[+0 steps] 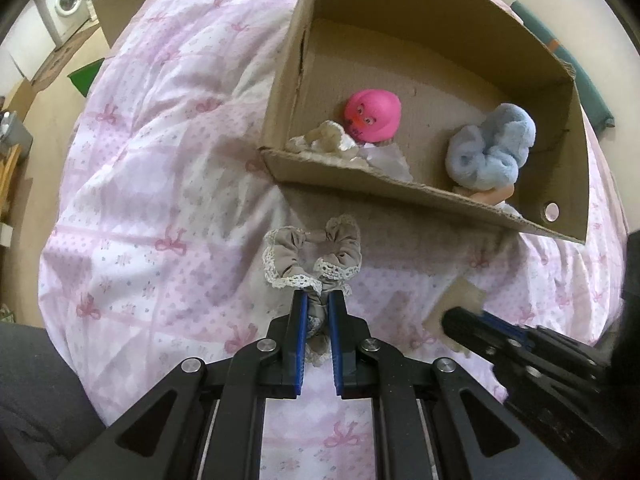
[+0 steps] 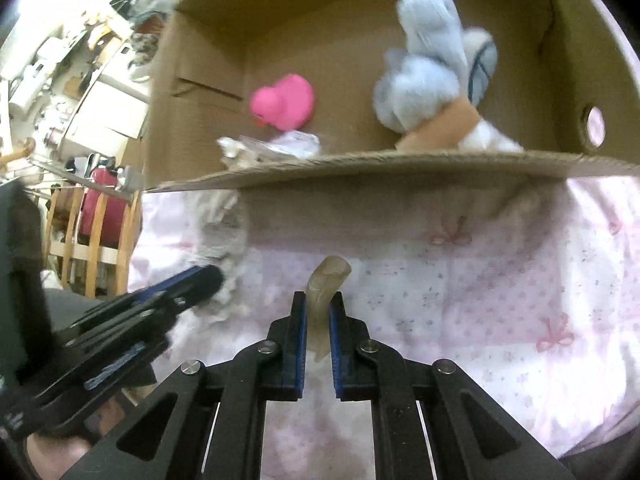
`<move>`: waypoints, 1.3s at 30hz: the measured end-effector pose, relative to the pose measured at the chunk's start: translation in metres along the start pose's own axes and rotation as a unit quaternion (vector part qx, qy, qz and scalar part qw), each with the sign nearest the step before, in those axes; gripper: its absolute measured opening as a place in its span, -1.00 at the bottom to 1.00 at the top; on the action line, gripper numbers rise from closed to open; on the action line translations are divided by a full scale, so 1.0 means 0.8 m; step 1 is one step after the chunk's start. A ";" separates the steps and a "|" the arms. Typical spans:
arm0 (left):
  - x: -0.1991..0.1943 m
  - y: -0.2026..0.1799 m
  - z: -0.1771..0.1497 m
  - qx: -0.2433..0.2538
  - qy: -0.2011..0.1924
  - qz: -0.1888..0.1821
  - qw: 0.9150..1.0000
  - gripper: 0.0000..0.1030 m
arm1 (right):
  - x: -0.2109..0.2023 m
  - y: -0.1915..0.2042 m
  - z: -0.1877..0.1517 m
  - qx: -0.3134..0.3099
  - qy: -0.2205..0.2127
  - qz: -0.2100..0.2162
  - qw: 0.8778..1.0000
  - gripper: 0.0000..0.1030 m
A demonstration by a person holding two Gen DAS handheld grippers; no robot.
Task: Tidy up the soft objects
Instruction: 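Grasp the beige lace scrunchie with the left gripper while the right gripper grasps a translucent tan piece, then carry the scrunchie and tan piece over the box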
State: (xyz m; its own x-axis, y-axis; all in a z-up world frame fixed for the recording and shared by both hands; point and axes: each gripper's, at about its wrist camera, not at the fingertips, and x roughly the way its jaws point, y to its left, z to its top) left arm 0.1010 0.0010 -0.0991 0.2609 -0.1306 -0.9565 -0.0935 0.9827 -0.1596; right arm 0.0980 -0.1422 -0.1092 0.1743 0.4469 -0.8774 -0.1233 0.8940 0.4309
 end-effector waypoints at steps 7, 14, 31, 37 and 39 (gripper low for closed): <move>-0.023 -0.003 -0.010 0.016 -0.018 -0.002 1.000 -0.81 | -0.027 -0.002 -0.010 0.002 -0.023 -0.010 1.000 -0.77; -0.063 -0.019 -0.022 0.044 -0.062 -0.006 0.997 -0.81 | -0.061 -0.009 -0.019 0.009 -0.047 -0.037 0.998 -0.76; -0.139 -0.059 0.060 0.084 -0.147 -0.022 0.985 -0.81 | -0.153 -0.011 0.035 -0.019 -0.141 -0.014 0.990 -0.76; -0.137 -0.073 0.096 0.099 -0.162 -0.011 0.982 -0.81 | -0.163 -0.019 0.072 -0.018 -0.168 -0.007 0.986 -0.76; -0.134 -0.074 0.106 0.099 -0.162 -0.010 0.982 -0.81 | -0.163 -0.023 0.082 -0.016 -0.175 -0.005 0.984 -0.76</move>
State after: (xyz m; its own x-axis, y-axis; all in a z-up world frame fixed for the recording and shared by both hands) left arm 0.1602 -0.0320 0.0333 0.5557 -0.1323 -0.8208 0.0946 0.9909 -0.0957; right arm 0.1416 -0.2145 0.0111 0.5005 0.4269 -0.7532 -0.1503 0.8996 0.4100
